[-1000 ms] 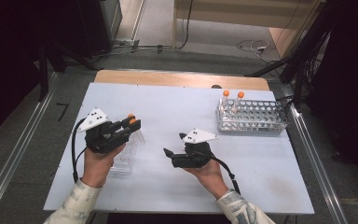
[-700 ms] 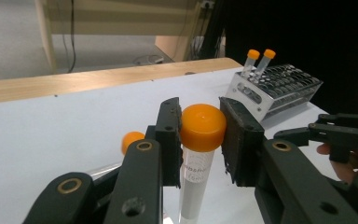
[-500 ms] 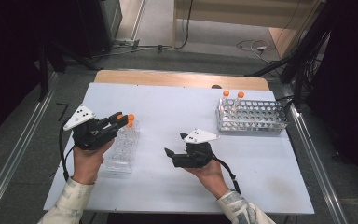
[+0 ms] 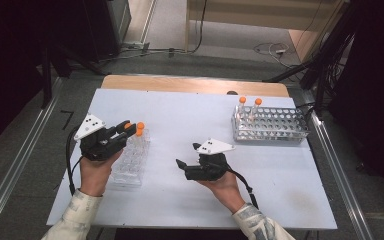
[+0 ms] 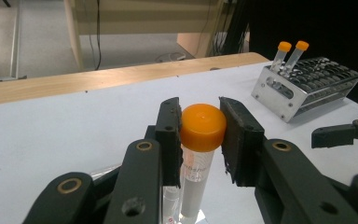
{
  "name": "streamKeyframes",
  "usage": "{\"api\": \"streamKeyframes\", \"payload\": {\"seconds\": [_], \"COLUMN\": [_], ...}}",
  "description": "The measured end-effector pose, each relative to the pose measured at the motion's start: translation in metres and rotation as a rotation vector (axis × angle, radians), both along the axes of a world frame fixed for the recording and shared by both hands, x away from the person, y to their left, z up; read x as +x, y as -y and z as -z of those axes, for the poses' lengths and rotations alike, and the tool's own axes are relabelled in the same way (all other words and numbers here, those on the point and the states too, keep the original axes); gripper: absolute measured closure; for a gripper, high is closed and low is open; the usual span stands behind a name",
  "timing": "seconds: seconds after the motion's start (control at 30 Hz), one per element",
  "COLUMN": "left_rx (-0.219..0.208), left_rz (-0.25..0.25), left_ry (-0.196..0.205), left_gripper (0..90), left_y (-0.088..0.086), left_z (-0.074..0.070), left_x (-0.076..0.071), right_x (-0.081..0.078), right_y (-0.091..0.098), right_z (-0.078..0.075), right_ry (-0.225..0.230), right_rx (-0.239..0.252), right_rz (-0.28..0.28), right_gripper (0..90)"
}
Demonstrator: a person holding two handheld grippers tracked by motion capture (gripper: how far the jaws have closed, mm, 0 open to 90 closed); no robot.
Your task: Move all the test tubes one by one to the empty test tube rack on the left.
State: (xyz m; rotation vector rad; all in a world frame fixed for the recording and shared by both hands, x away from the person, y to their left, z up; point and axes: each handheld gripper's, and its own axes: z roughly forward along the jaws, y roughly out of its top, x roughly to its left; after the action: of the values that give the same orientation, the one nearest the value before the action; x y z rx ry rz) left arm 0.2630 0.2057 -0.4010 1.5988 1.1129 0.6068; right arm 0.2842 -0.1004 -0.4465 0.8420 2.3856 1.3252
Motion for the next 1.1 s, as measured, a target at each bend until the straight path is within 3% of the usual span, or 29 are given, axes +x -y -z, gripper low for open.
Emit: {"api": "streamKeyframes", "payload": {"seconds": [0.4,1.1], "left_rx": [0.077,0.122], "left_rz": [-0.02,-0.045], "left_ry": [-0.014,-0.054], "left_gripper": [70.0,69.6], "left_y": [0.012,0.021], "left_z": [0.012,0.025], "left_x": [0.001,-0.001], "right_x": [0.0,-0.001], "right_y": [0.0,0.001], "right_z": [0.0,0.0], "right_ry": [0.002,0.006], "right_rx": [-0.003,-0.005], "right_rz": [-0.002,-0.002], "right_gripper": [21.8,21.8]}}
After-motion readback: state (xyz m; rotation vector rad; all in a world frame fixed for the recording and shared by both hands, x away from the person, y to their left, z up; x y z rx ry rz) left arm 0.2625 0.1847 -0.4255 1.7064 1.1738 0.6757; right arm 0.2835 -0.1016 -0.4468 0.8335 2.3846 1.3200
